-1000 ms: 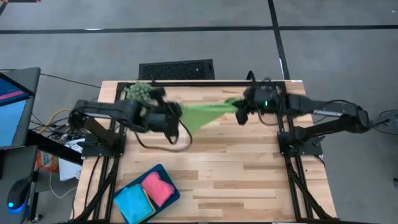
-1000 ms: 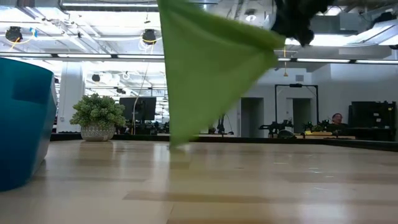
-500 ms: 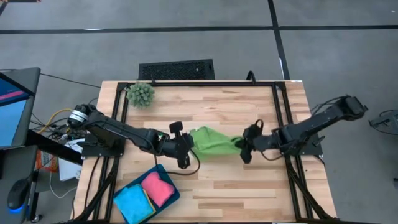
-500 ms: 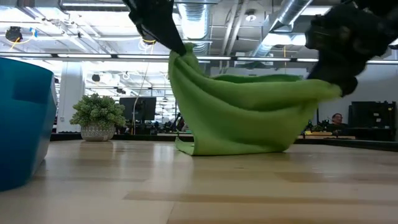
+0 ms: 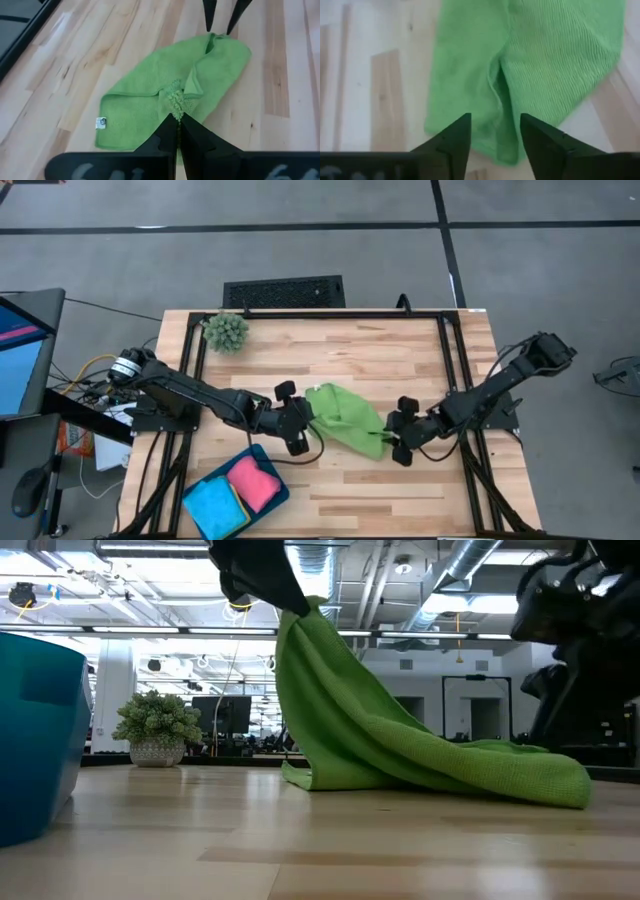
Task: Fold microfiber towels
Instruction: Fold the green microfiber towel
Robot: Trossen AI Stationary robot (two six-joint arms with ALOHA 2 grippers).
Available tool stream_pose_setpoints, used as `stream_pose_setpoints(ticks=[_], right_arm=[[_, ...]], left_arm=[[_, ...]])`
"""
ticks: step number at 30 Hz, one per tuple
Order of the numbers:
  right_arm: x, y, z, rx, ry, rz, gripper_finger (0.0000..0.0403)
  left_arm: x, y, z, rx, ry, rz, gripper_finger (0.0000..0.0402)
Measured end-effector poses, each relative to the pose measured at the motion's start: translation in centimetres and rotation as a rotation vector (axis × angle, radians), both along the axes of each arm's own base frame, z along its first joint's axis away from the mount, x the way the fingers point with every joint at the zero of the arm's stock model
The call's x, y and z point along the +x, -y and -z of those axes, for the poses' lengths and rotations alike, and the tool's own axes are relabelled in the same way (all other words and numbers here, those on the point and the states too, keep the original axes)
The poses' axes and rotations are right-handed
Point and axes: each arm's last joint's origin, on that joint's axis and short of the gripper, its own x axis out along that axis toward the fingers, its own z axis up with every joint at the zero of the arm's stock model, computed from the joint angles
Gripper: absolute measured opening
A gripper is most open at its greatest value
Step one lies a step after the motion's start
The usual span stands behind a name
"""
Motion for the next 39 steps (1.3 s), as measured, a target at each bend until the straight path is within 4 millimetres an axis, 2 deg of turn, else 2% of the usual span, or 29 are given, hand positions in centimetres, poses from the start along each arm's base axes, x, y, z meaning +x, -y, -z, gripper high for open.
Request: stream_pose_setpoints(ticks=[4, 8, 13, 17, 21, 25, 32, 39], right_arm=[[0.7, -0.4, -1.0, -0.002, 0.047, -0.028, 0.0209], [1.0, -0.4, -1.3, -0.060, 0.073, -0.057, 0.0209], [1.5, 0.1, -0.2, -0.102, 0.031, -0.023, 0.0197], [2.3, -0.5, 1.2, -0.094, 0.003, -0.071, 0.0194], [2.9, -0.8, 1.7, -0.087, -0.053, -0.081, 0.0189], [3.5, -1.1, 1.4, -0.090, -0.057, -0.082, 0.0149], [4.5, -1.6, -0.4, -0.093, -0.014, -0.109, 0.0021], [4.5, -0.8, -1.3, -0.070, -0.027, -0.061, 0.0006]], left_arm=[[0.0, 0.0, 0.0, 0.000, 0.001, -0.001, 0.0001], [0.0, 0.0, 0.0, -0.001, 0.002, -0.001, 0.0001], [0.0, 0.0, 0.0, -0.006, 0.004, -0.007, 0.0001], [0.0, 0.0, 0.0, -0.006, 0.002, -0.007, 0.0001], [0.0, 0.0, 0.0, -0.005, 0.001, -0.008, 0.0001], [0.0, 0.0, 0.0, -0.004, 0.000, -0.008, 0.0001], [0.0, 0.0, 0.0, 0.003, -0.004, -0.004, 0.0001], [0.0, 0.0, 0.0, 0.007, -0.003, -0.003, 0.0001]])
